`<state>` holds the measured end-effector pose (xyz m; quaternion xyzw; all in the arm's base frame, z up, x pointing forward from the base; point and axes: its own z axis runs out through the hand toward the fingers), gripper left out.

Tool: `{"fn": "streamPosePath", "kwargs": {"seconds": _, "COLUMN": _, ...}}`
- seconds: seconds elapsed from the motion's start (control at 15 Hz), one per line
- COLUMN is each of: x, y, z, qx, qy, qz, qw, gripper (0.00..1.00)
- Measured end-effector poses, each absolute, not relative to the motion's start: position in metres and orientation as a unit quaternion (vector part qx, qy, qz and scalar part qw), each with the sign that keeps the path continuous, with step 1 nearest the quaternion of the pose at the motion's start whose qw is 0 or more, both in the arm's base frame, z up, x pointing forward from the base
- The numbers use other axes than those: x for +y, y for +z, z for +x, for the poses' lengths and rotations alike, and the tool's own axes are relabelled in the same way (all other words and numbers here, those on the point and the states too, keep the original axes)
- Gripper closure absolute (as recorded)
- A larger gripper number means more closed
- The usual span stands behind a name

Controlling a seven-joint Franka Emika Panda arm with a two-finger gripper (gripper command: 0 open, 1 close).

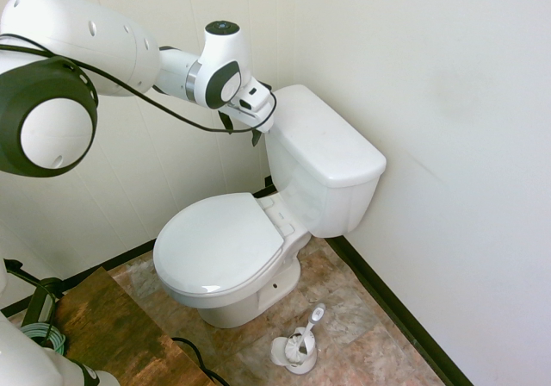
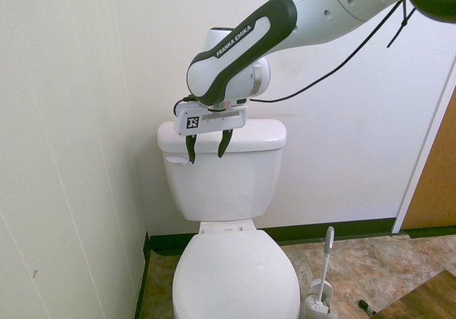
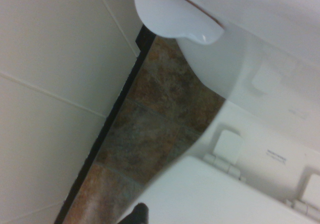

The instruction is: Flush the toilet

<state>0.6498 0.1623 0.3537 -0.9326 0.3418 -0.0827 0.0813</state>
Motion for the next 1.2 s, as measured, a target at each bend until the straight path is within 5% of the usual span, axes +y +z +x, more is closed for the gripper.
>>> {"fn": "streamPosePath", "kwargs": {"seconds": 1.2, "x": 0.216, "y": 0.313, "z": 0.751, "qx": 0.329, "qy": -0.146, "qz": -0.925, "qw": 0.121, "gripper": 1.00}}
